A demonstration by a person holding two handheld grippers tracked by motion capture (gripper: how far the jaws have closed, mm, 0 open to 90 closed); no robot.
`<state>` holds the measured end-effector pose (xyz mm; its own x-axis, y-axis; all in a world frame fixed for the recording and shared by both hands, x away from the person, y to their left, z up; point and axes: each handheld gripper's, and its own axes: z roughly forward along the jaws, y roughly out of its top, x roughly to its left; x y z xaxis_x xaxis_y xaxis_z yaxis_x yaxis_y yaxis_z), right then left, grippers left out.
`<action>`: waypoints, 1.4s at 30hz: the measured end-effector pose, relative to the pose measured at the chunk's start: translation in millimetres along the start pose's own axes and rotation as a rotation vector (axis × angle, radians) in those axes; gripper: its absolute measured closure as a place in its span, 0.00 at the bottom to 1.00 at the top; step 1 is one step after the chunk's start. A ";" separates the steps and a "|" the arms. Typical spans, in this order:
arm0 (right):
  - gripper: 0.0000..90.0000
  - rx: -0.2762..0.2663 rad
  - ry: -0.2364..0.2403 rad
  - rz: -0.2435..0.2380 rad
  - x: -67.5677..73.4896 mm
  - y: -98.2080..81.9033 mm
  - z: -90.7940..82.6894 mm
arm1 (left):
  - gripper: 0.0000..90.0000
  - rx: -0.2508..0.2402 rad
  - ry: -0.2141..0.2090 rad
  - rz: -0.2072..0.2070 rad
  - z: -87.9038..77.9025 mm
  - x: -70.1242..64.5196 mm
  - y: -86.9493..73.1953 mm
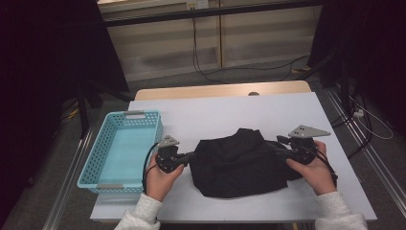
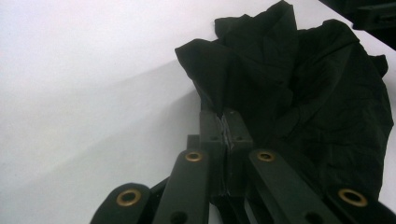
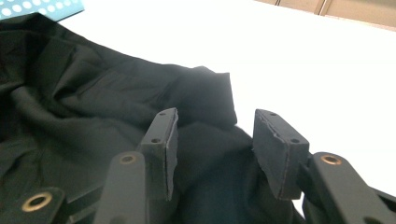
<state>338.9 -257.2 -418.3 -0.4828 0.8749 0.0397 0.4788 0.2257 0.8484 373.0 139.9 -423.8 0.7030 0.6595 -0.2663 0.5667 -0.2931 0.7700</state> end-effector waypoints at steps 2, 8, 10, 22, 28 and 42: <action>0.53 -0.001 0.004 -0.006 1.6 2.5 9.1 | 0.99 -0.002 0.000 -0.004 1.6 -1.3 -0.6; 0.51 0.037 -0.001 -0.021 12.9 4.0 37.3 | 0.99 0.002 -0.006 0.010 3.4 -3.6 -0.3; 0.54 0.072 0.003 -0.026 14.5 0.0 44.2 | 0.99 0.004 -0.005 0.006 2.9 -2.9 -0.3; 0.99 0.175 0.074 0.007 8.7 -27.2 32.4 | 0.99 -0.004 -0.004 -0.002 8.8 -1.8 2.1; 0.99 0.170 0.089 0.013 8.8 -37.7 12.7 | 0.99 0.009 -0.005 -0.002 10.7 -1.3 1.8; 0.57 0.066 0.012 0.039 -2.7 -17.7 13.0 | 0.99 0.006 0.007 0.001 9.7 -0.1 4.8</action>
<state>341.2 -258.0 -440.3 -0.4712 0.8785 0.0786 0.5443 0.2194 0.8097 379.8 131.7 -425.7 0.7004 0.6640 -0.2617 0.5687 -0.2976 0.7668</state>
